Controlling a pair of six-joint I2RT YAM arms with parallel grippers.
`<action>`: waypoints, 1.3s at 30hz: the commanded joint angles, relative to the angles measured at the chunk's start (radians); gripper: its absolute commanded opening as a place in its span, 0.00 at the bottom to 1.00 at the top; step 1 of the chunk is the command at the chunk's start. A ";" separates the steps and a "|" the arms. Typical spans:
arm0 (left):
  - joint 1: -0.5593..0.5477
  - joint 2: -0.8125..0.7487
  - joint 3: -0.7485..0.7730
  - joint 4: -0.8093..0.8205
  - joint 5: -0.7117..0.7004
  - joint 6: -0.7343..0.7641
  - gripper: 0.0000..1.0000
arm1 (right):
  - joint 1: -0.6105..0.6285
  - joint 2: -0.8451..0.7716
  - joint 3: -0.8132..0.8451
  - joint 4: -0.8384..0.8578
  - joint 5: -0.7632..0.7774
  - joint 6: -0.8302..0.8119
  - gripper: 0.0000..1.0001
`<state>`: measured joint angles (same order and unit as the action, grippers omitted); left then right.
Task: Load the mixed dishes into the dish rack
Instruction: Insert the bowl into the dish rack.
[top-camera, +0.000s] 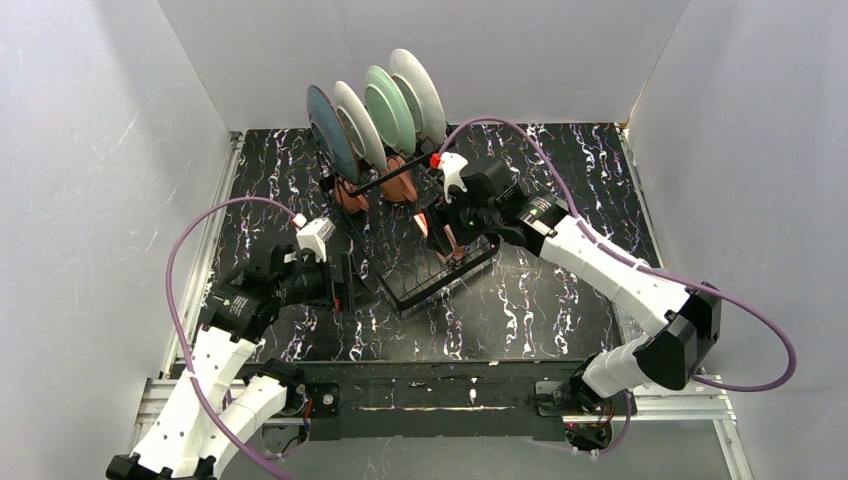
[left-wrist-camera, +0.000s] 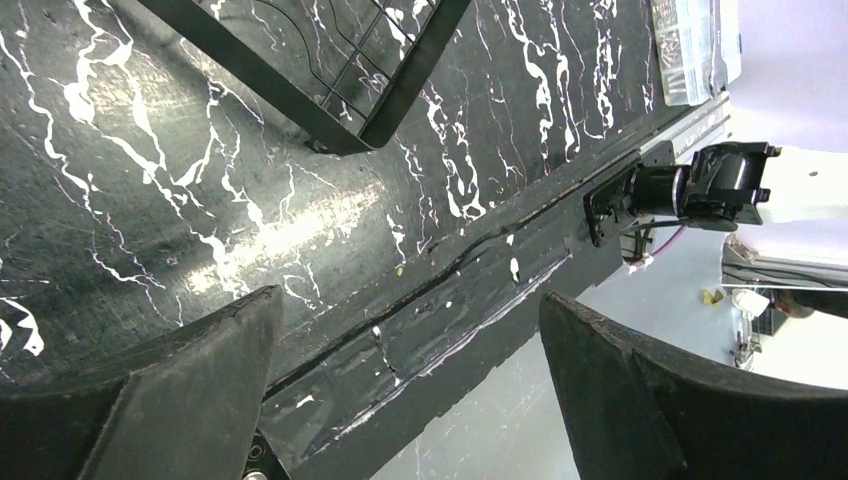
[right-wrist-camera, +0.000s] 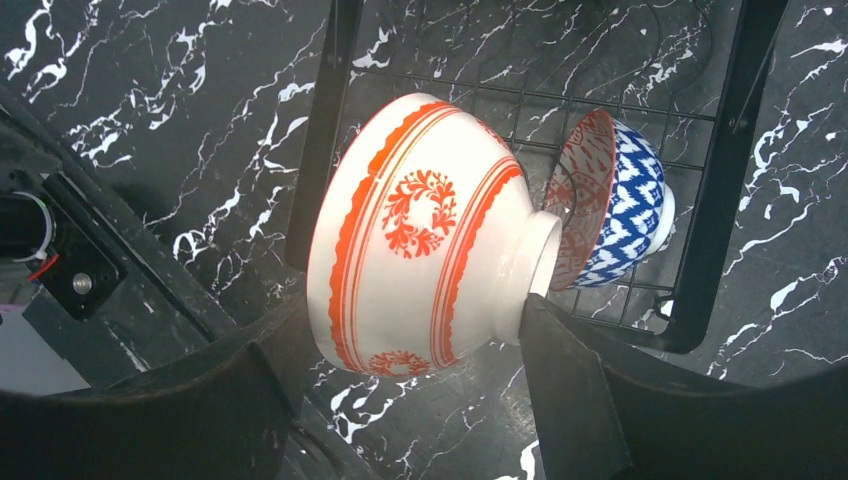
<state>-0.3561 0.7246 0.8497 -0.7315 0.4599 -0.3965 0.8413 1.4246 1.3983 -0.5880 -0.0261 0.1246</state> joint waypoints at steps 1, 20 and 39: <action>0.000 -0.017 -0.033 0.032 0.053 -0.002 0.98 | -0.027 0.020 0.102 0.025 -0.091 -0.070 0.18; -0.001 -0.084 -0.147 0.123 0.119 -0.034 0.98 | -0.088 0.166 0.181 0.012 -0.224 -0.147 0.16; -0.001 -0.077 -0.158 0.144 0.138 -0.032 0.98 | -0.103 0.267 0.140 0.070 -0.235 -0.151 0.14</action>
<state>-0.3561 0.6510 0.6998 -0.5983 0.5682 -0.4351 0.7506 1.6932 1.5166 -0.6022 -0.2436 -0.0074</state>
